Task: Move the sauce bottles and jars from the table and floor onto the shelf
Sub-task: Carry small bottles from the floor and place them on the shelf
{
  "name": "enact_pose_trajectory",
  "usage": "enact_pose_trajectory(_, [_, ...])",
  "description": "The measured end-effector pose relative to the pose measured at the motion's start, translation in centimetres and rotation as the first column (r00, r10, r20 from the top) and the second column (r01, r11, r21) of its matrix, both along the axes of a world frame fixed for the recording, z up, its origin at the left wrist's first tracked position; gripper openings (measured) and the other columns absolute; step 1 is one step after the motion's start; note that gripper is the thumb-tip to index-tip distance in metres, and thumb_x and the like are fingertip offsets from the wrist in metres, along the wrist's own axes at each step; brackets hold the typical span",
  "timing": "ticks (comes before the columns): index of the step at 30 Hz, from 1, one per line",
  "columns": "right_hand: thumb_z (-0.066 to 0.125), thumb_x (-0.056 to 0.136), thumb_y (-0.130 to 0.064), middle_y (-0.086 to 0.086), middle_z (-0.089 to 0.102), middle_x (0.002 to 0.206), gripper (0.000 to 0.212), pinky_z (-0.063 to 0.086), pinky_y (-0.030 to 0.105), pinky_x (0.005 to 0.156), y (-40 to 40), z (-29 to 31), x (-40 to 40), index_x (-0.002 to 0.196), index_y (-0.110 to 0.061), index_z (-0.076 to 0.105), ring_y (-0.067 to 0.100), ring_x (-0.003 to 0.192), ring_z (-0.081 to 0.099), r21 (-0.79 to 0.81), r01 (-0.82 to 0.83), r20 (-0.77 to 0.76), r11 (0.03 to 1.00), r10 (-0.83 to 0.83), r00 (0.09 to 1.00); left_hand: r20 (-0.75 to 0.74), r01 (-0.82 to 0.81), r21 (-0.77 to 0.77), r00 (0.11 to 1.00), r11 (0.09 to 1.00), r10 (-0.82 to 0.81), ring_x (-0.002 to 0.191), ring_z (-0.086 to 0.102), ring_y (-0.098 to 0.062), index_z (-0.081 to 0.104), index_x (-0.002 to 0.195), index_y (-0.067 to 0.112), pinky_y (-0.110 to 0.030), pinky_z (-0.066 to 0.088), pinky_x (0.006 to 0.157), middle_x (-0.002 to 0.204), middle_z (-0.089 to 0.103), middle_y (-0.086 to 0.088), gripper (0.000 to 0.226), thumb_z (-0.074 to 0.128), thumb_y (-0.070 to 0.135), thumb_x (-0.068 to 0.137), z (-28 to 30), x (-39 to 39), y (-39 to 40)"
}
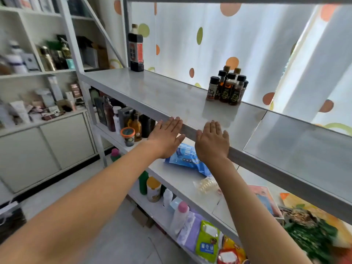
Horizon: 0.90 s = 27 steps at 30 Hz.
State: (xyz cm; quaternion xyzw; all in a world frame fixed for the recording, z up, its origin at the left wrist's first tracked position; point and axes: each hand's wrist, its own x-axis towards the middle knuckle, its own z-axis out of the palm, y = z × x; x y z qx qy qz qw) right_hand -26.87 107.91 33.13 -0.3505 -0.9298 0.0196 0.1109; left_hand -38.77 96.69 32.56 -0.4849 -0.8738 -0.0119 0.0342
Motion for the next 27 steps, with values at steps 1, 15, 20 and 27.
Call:
enact_pose_trajectory(1, [0.014,0.107,-0.035,0.008,0.009,0.167,0.058,0.006,0.047,0.123,-0.9,-0.4,-0.2,0.158,-0.008,0.013,0.022,0.154,0.004,-0.013,-0.046,-0.023,0.999,0.046,0.999,-0.015,-0.037,0.041,0.999,0.998,0.037,0.148,-0.018,-0.017,-0.017,0.152,0.013,-0.041,-0.008,0.121,0.161,-0.020,-0.002,0.063,0.007,0.046,0.104,-0.1,0.4,-1.1])
enact_pose_trajectory(15, [0.020,0.108,-0.041,0.000,-0.001,0.167,0.059,-0.002,0.031,0.124,-23.4,-5.0,-6.7,0.159,-0.016,0.006,0.011,0.153,-0.007,-0.304,-0.652,-0.342,0.695,0.559,0.755,-0.063,-0.517,0.181,0.843,0.837,0.535,0.149,-0.011,-0.023,-0.014,0.150,0.009,-0.048,0.005,0.121,0.160,-0.014,-0.008,0.062,0.003,0.036,0.097,-8.6,3.7,-25.8])
enact_pose_trajectory(20, [0.021,0.108,-0.036,0.004,0.003,0.167,0.057,-0.003,0.029,0.124,-35.6,-7.5,-7.6,0.159,-0.012,0.010,0.013,0.153,-0.005,-0.261,-0.810,-0.294,0.526,0.755,0.586,-0.044,-0.724,0.220,0.662,0.654,0.748,0.149,-0.011,-0.020,-0.011,0.150,0.010,-0.043,-0.003,0.121,0.159,-0.013,-0.005,0.060,0.017,0.034,0.103,-9.3,6.1,-38.6])
enact_pose_trajectory(27, [0.028,0.108,-0.030,0.005,0.012,0.166,0.054,0.005,0.032,0.125,-54.0,-9.3,-3.2,0.157,-0.010,0.018,0.014,0.154,0.003,-0.327,-0.909,-0.315,0.259,0.877,0.364,0.051,-0.894,0.129,0.438,0.429,0.898,0.140,-0.033,-0.017,-0.027,0.144,0.014,-0.044,-0.015,0.119,0.152,-0.033,-0.001,0.060,-0.004,0.043,0.097,-10.7,15.3,-55.7])
